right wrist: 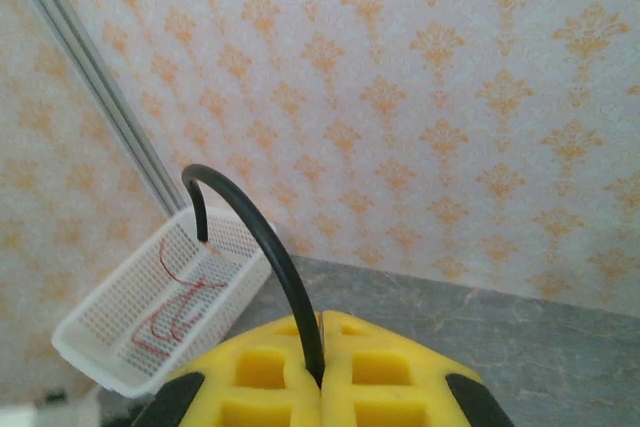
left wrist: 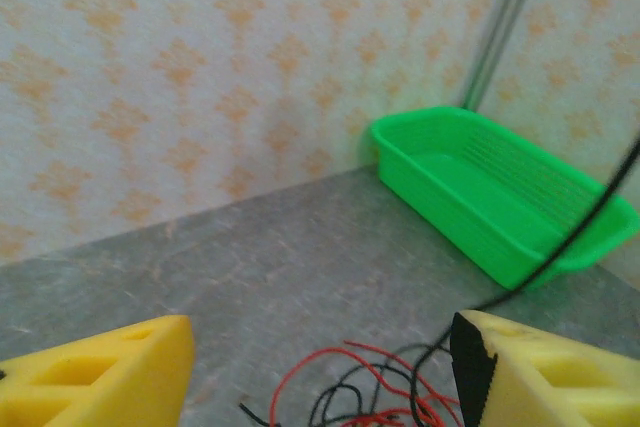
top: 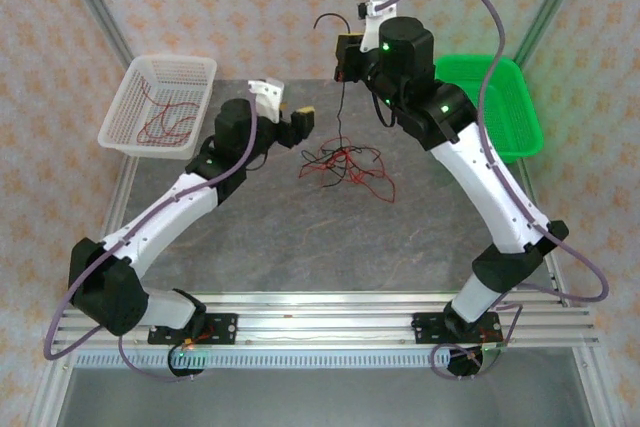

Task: Untangle the cables
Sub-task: Untie the cable from multiple cables.

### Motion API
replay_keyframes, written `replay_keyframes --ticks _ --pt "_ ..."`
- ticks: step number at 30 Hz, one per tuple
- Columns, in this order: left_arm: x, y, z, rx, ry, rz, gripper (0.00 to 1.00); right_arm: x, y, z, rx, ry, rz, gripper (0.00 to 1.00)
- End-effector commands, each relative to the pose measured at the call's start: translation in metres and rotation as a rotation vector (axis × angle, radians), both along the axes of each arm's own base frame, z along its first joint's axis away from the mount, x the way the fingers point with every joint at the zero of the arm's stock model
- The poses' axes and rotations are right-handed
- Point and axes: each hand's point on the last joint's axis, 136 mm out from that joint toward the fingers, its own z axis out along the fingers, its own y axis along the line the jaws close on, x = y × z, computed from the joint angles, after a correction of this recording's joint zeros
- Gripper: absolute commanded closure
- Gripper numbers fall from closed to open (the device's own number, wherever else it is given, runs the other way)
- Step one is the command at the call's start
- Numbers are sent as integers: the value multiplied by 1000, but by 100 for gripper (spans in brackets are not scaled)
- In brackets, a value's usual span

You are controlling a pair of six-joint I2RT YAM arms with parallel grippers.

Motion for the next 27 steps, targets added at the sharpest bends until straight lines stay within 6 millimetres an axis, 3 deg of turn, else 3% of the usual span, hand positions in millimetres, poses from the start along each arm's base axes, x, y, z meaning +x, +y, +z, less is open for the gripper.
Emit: replay_keyframes --ticks 1,7,11,16,21,27 --pt "-13 -18 12 -43 -81 -76 31 -15 -16 43 166 -85 -17 100" --pt "-26 -52 8 -126 -100 -162 30 -23 -19 56 298 -94 -2 100" --pt "-24 -77 -4 -152 -85 -202 31 -32 -25 64 408 -108 7 100" --pt "-8 -100 -37 -162 -40 -191 31 -43 -35 73 510 -130 13 100" --pt "17 -95 -83 -140 23 -64 34 -51 -42 83 542 -152 15 100" --pt "17 -87 -114 -125 62 -19 37 -55 -48 90 534 -172 5 100"
